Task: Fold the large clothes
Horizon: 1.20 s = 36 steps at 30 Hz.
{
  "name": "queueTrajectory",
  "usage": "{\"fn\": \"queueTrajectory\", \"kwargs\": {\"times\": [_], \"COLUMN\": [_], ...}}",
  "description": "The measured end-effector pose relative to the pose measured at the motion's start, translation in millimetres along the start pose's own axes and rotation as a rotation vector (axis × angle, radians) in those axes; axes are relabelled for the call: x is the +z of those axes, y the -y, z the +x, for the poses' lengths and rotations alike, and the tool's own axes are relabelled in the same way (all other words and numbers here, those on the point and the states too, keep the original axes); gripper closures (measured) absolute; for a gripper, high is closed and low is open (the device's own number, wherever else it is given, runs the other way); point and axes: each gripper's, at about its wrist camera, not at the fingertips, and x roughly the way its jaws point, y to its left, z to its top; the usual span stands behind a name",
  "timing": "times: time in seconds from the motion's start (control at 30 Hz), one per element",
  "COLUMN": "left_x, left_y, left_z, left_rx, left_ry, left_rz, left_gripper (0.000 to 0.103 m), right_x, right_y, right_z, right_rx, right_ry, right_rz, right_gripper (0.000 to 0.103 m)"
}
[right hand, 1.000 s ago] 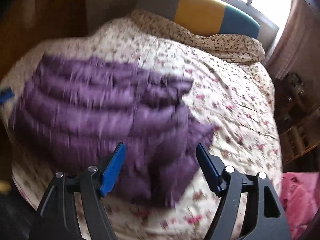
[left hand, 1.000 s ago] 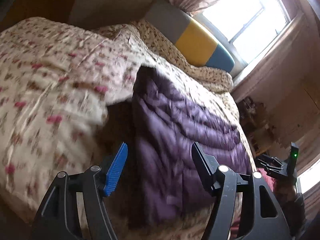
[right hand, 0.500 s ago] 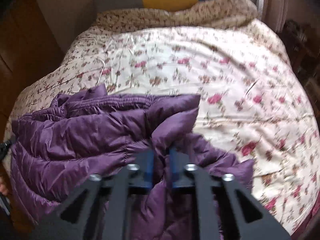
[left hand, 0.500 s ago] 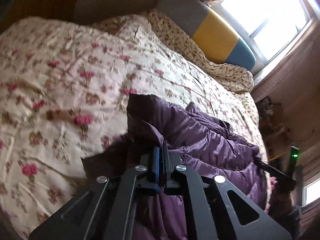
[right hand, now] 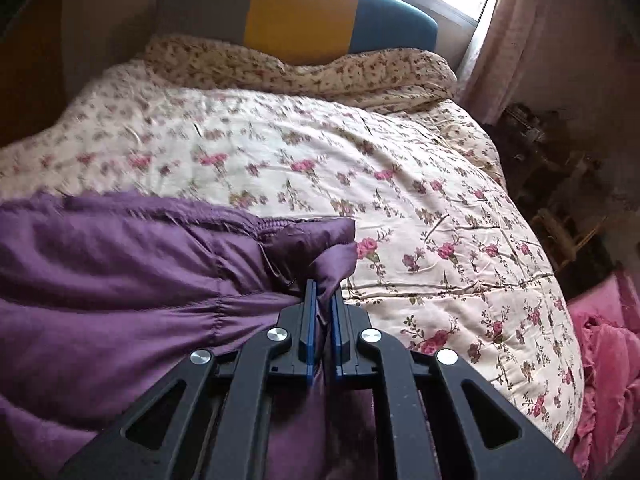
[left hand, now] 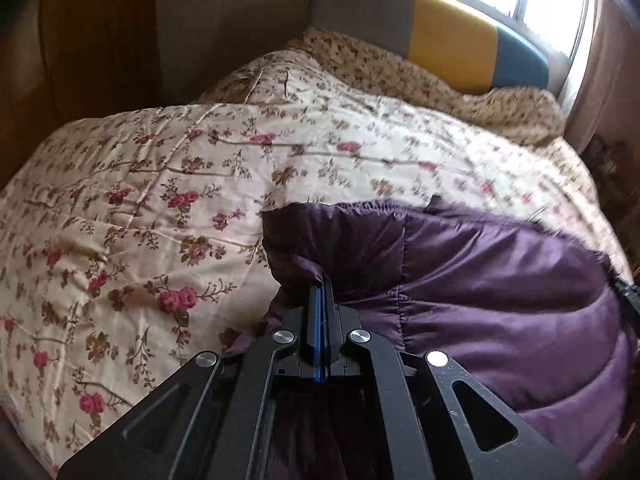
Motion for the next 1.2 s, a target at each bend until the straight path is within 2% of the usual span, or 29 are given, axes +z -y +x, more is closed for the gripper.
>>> {"fn": "queueTrajectory", "kwargs": {"times": [0.27,0.57,0.6,0.63,0.67,0.7,0.73,0.8,0.93,1.07,1.2], "left_x": [-14.5,-11.3,-10.4,-9.6,-8.9,-8.6,-8.2,-6.8,-1.8,-4.0,-11.6], "left_y": [5.0,4.3,4.0,4.3,4.6,4.6,4.6,8.4,23.0,42.0,57.1], "left_z": [18.8,15.2,11.0,6.2,-0.6,-6.2,-16.3,-35.1,-56.8,-60.5,-47.9], "left_rx": [0.027,0.028,0.034,0.039,0.037,0.033,0.021,0.004,-0.046,-0.090,-0.095], "left_ry": [0.029,0.023,0.021,0.022,0.030,0.042,0.071,0.125,0.173,0.178,0.153], "left_rz": [0.007,-0.011,-0.014,-0.016,-0.021,-0.030,-0.048,-0.065,-0.069,-0.057,-0.020], "left_gripper": [0.102,0.101,0.098,0.087,0.079,0.052,0.032,0.031,0.031,0.031,0.031], "right_x": [-13.8,-10.3,-9.2,-8.1,-7.2,-5.7,-4.8,-2.7,1.2,0.4,-5.5], "right_y": [-14.7,-13.3,-12.8,-12.0,-11.3,-8.0,-7.1,-8.7,-28.8,-66.2,-107.7], "right_z": [38.8,37.5,34.7,31.2,27.1,19.1,13.0,-1.9,-38.7,-69.4,-73.0], "right_rx": [-0.076,-0.099,-0.108,-0.115,-0.116,-0.106,-0.093,-0.080,-0.001,0.083,0.093], "right_ry": [-0.050,-0.068,-0.066,-0.064,-0.060,-0.047,-0.037,-0.008,0.050,0.109,0.131], "right_rz": [-0.033,-0.044,-0.046,-0.043,-0.037,-0.020,-0.009,0.000,0.021,-0.006,-0.086], "right_gripper": [0.097,0.094,0.088,0.084,0.073,0.062,0.059,0.057,0.054,0.047,0.045]}}
